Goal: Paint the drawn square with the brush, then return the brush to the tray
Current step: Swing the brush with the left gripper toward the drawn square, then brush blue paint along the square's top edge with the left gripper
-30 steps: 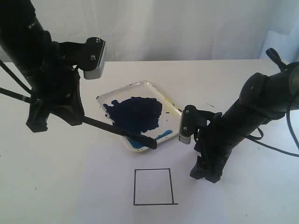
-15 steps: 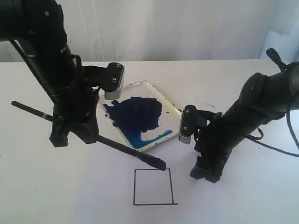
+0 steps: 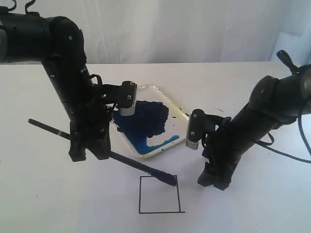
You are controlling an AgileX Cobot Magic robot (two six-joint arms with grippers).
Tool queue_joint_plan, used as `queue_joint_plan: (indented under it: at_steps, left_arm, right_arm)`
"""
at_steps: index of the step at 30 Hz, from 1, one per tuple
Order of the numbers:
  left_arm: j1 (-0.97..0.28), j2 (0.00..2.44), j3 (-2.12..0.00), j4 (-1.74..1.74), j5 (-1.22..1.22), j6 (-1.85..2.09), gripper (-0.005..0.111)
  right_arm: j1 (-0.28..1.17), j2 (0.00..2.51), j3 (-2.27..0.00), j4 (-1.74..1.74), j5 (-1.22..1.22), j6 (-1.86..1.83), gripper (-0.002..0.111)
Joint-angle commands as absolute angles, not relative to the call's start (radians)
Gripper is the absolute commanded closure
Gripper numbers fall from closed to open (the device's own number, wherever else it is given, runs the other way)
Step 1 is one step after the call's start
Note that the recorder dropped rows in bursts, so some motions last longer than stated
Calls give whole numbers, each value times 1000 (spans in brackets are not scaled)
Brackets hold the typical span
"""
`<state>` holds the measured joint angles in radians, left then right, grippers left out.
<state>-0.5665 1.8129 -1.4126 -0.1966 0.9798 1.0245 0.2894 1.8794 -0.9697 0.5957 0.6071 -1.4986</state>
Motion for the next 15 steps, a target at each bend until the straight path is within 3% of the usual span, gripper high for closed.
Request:
queue_joint_plan:
  at_steps: [1,15]
  left_arm:
    - [-570,1816,-1407,-215,978,1019,107]
    - [-570,1844,-1407,-181,958,1019,107]
  right_arm:
    - [290,1888,-965,584,597,-1494,39]
    - [290,1888,-965,584,597,-1494,39]
